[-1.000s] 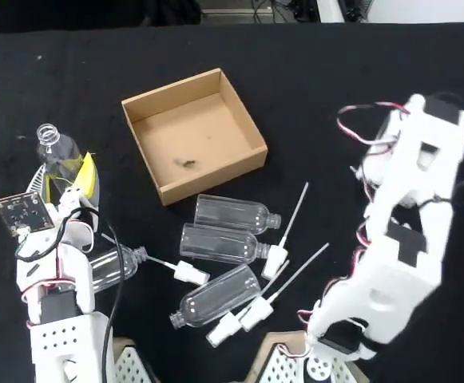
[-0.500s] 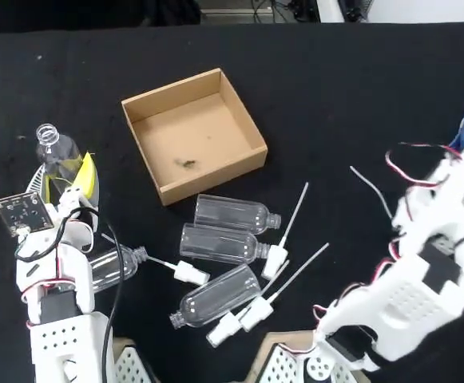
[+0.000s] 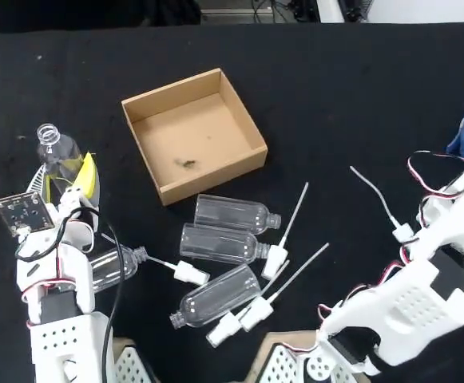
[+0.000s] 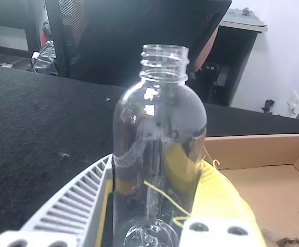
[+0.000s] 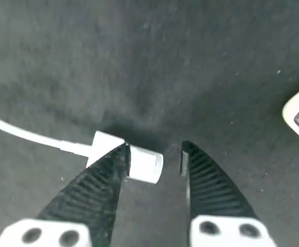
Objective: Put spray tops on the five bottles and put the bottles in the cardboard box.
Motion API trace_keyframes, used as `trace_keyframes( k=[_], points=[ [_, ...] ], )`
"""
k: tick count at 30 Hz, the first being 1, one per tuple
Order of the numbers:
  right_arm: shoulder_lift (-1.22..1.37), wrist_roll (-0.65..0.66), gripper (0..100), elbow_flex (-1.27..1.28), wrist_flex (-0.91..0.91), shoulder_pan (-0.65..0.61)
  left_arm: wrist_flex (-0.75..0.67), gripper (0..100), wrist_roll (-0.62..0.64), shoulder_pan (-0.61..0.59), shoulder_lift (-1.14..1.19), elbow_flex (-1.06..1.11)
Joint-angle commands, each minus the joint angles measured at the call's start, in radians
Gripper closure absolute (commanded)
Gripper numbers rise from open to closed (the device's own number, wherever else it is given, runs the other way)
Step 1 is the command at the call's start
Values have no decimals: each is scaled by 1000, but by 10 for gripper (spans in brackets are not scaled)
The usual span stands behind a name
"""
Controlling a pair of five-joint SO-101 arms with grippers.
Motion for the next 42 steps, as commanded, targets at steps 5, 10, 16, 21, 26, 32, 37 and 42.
trace_keyframes(
  k=[5,10,16,21,26,32,37,42],
  points=[
    [-93,-160,849,-131,193,-2,2,970,3,-1,-20,24],
    [-87,-86,852,-114,342,-92,2,970,3,-1,-20,24],
    [-87,-8,853,42,258,-75,2,970,2,-2,-20,24],
    [-87,-14,851,79,110,-44,0,970,2,-2,-20,21],
    [-87,-95,850,79,-26,-49,0,970,2,-2,-20,22],
    [-42,-204,850,44,-126,-43,-2,970,2,-2,-20,22],
    [-15,-284,850,-44,-132,-66,-2,970,2,-1,-20,24],
    [-27,-334,849,-102,-12,-83,-2,970,2,-1,-20,21]
  ],
)
